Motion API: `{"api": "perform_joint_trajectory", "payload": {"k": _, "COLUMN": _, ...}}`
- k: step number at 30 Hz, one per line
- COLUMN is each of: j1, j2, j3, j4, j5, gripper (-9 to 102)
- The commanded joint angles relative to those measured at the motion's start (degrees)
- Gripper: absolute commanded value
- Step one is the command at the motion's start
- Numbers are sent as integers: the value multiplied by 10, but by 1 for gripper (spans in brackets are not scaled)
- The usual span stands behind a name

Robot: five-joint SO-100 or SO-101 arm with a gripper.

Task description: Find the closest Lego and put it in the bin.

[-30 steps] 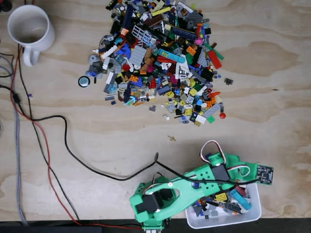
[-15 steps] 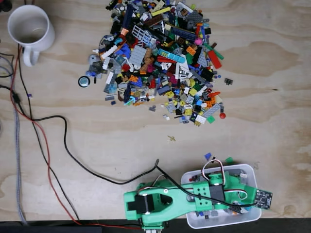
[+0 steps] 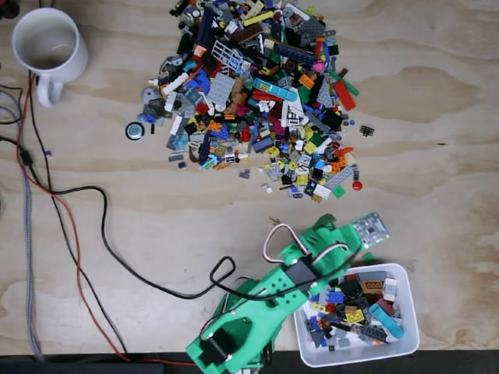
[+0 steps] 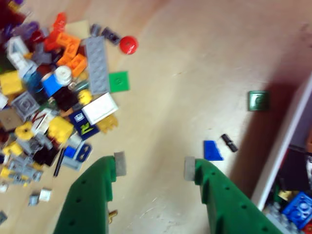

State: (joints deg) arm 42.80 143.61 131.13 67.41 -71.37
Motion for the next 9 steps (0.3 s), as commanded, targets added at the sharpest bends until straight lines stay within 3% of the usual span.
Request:
{"api": "perform_joint_trajectory", "payload": {"k": 1, "j1": -127, "j2": 17, "j3": 10, "j4": -7, "j5": 29, "gripper": 18}}
{"api": "perform_joint_trajectory", "payload": {"k": 9, "j1": -291, "j2": -56, "j3": 11, "j4": -7, "j5": 127, "gripper": 18}}
